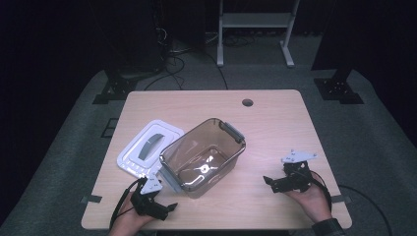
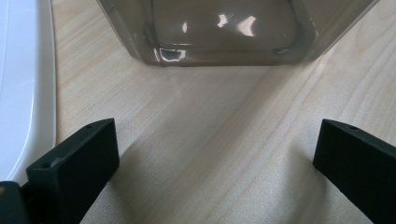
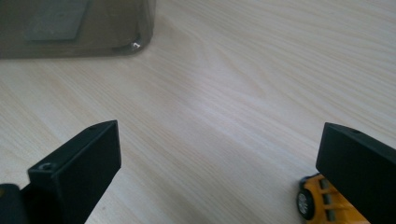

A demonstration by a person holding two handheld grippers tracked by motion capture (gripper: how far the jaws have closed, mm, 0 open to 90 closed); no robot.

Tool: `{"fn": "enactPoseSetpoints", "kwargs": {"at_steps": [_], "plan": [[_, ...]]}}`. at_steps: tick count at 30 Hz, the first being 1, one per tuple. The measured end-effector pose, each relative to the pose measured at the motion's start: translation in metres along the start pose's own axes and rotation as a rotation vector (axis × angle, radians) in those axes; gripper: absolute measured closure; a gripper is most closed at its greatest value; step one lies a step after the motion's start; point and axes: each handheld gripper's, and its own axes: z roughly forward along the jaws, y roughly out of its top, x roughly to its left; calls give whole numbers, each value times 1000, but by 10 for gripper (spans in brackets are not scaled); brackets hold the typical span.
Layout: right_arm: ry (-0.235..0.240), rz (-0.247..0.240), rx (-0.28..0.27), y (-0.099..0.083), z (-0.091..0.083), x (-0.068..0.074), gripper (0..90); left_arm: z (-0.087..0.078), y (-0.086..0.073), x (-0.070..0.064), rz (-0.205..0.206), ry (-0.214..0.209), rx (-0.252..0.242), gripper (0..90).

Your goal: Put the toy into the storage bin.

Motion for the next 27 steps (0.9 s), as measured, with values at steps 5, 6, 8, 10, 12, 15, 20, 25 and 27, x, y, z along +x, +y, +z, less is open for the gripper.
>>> {"fn": "enactPoseSetpoints", "kwargs": {"at_steps": [5,6,8,10,12,15,20,25,27], "plan": [[-15,27,-11,-2,-7,-10,0,0,0,0,0,0,0,0],[-18,33,-10,-3,-8,-12,0,0,0,0,0,0,0,0],[-22,43,-10,-4,-10,-16,0,0,0,0,0,0,0,0],[-29,47,-10,-5,-11,-20,0,0,0,0,0,0,0,0],[-32,57,-10,-6,-13,-22,0,0,0,0,0,0,0,0],[-38,66,-13,-8,-15,-27,0,0,0,0,0,0,0,0],[-50,87,-14,-11,-19,-34,0,0,0,0,0,0,0,0],[-61,111,-4,-17,-22,-44,0,0,0,0,0,0,0,0],[-67,123,3,-19,-23,-48,0,0,0,0,0,0,0,0]]}}
